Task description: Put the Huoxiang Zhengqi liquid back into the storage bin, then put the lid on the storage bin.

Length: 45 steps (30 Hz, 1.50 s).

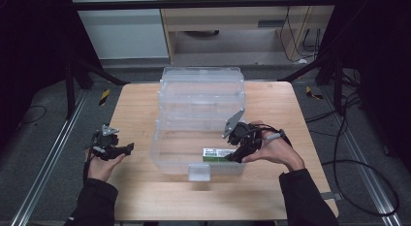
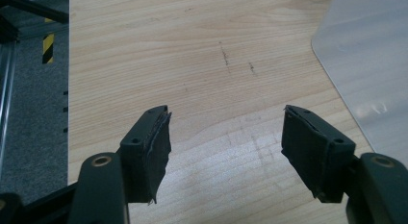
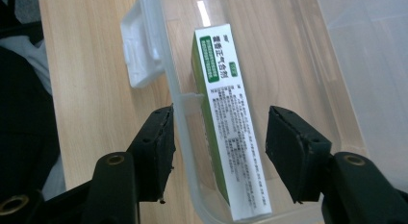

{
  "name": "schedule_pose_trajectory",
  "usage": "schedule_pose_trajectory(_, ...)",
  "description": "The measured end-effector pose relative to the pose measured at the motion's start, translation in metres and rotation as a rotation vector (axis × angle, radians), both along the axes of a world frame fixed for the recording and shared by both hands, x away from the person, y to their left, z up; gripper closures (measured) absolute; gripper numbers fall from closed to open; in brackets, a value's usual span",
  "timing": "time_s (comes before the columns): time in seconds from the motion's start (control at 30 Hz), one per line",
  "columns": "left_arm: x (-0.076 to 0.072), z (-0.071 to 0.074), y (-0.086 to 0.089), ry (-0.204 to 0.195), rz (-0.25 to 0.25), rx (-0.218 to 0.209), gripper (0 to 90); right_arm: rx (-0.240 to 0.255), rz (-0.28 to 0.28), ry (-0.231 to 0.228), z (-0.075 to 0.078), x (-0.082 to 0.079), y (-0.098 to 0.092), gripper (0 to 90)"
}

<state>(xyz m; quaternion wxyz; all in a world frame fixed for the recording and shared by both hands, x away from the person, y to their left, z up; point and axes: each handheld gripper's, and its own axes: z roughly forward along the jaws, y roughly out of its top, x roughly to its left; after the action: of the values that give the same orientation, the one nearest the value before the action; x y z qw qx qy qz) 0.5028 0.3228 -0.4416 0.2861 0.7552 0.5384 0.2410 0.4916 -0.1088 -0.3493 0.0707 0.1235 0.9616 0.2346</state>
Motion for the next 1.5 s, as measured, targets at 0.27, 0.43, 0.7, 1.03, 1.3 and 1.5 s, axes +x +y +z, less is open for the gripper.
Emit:
schedule_pose_trajectory(0.27, -0.001, 0.002, -0.001, -0.007, -0.003, -0.003, 33.5, 0.002, 0.015, 0.024, -0.006, -0.004, 0.012, 41.3)
schedule_pose_trajectory(0.43, -0.001, 0.002, -0.001, -0.004, -0.006, -0.003, 33.5, -0.016, 0.041, 0.02, -0.011, -0.006, 0.019, 41.2)
schedule_pose_trajectory(0.7, -0.001, 0.003, 0.0, -0.01, -0.008, -0.008, 33.6, -0.019, 0.045, 0.027, -0.016, -0.004, 0.032, 41.9)
schedule_pose_trajectory(1.03, -0.002, 0.003, -0.004, -0.01, -0.014, -0.004, 33.6, -0.053, 0.076, 0.034, -0.023, -0.002, 0.044, 47.8)
schedule_pose_trajectory(1.3, -0.003, 0.008, -0.004, -0.027, -0.015, -0.007, 33.6, -0.088, 0.106, 0.053, -0.03, -0.004, 0.054, 56.2)
schedule_pose_trajectory(1.5, -0.003, 0.008, -0.004, -0.025, -0.015, -0.008, 33.6, -0.101, 0.105, 0.074, -0.033, -0.004, 0.058, 58.0)
